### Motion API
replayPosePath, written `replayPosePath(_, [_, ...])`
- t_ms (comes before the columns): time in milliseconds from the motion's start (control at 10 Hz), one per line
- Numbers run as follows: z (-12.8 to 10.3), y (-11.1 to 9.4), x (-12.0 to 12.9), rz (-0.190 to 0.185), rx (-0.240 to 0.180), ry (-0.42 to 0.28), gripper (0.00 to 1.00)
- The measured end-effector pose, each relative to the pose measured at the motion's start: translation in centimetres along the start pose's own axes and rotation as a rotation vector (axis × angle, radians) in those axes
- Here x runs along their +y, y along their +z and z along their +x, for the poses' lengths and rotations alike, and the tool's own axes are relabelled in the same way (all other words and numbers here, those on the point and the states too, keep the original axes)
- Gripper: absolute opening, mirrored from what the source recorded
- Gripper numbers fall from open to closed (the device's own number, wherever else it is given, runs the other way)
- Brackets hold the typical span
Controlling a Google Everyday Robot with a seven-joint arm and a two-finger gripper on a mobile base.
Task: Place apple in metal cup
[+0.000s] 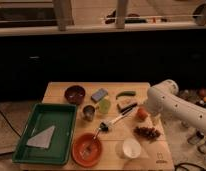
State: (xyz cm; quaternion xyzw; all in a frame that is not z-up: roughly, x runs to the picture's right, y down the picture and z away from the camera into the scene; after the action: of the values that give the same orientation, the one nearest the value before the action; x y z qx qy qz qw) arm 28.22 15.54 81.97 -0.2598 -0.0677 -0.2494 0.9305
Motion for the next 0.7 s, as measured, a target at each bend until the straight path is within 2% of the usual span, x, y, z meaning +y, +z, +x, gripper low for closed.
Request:
replayPosePath(300, [0.6, 1.0, -0.7, 0.002, -0.01, 0.017, 0.8])
replayPosePath(700, [1.0, 2.5, -1.3, -0.019, -0.033, 0.025, 0.8])
